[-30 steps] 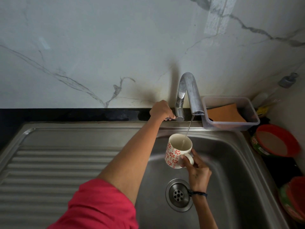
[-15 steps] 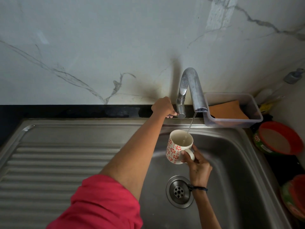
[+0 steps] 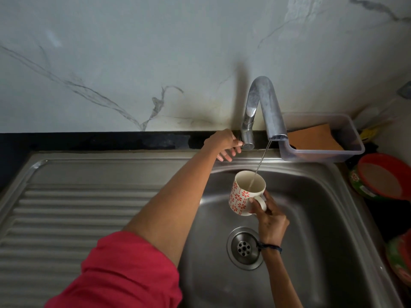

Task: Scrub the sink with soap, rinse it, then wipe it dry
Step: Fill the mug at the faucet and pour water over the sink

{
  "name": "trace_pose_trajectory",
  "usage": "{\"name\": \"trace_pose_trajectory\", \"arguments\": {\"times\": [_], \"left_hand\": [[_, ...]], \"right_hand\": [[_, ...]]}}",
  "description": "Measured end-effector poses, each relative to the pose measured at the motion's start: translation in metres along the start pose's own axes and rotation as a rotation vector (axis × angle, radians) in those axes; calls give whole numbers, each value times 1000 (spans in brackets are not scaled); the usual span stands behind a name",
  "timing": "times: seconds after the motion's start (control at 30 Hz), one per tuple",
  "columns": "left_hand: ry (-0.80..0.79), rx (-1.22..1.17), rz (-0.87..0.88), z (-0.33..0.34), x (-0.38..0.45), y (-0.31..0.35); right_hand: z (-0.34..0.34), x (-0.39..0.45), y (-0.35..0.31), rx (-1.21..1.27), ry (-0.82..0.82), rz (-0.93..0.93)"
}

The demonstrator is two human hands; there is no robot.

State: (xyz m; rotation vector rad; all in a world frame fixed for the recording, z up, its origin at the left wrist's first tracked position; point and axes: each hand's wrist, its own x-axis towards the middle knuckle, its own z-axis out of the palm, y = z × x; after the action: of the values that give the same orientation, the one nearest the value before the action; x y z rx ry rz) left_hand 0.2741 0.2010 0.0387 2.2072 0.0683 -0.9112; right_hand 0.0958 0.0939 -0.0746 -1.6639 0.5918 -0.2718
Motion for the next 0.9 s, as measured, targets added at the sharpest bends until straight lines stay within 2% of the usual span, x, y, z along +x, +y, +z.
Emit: {"name": "trace_pose_trajectory", "arguments": {"times": [0.33, 0.9], "left_hand": [[21, -125, -24, 4, 0, -9], [32, -131, -41, 5, 0, -10]], "right_hand": [[0, 2, 13, -17, 14, 4], [6, -2, 6, 48, 17, -23]]}}
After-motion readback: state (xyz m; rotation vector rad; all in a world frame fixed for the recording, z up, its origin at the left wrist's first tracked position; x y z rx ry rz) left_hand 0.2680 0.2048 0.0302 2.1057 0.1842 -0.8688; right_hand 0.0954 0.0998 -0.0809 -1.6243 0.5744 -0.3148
